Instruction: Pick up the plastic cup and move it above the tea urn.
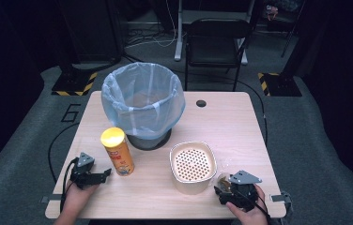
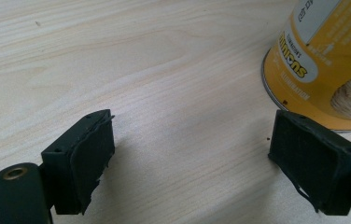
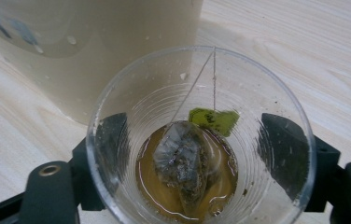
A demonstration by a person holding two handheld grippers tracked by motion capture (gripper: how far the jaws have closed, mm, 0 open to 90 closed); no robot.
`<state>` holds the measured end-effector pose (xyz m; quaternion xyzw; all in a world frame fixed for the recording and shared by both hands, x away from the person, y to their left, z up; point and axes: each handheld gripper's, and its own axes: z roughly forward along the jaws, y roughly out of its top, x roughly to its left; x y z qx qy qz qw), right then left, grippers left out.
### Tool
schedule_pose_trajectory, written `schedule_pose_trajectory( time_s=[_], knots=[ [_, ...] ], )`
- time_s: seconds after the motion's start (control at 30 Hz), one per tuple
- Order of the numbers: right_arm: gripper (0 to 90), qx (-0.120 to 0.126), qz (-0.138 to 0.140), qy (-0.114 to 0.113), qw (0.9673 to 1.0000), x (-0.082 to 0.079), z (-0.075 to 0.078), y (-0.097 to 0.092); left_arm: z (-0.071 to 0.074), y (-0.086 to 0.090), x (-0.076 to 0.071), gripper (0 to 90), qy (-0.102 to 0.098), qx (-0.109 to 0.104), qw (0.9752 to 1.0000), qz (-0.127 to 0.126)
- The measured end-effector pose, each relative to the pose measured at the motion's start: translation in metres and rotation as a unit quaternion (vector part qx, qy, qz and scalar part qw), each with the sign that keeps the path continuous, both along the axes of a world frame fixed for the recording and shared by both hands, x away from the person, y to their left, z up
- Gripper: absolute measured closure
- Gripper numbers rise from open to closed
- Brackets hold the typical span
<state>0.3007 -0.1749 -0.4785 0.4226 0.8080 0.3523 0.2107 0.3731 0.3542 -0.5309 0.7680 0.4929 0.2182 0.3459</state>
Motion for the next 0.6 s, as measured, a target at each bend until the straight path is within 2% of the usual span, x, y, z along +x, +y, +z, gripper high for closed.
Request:
schedule_pose_trajectory(
  time_s=[0.17, 0.27, 0.6],
  knots=[
    [28.0, 0.005, 0.005, 0.005, 1.0, 0.0006, -0.0005, -0.0003, 0.0, 0.0, 0.0, 13.7, 0.0, 0.0, 1.0, 0.0],
    [30.3, -0.004, 0.012, 0.004, 0.9999, -0.0002, 0.0011, 0.0003, 0.0, 0.0, 0.0, 13.6, 0.0, 0.0, 1.0, 0.0],
    [33.5, 0.011, 0.021, 0.004, 0.9997, 0.0025, 0.0007, -0.0038, -0.0001, 0.0, 0.0002, 13.6, 0.0, 0.0, 1.0, 0.0]
  ],
)
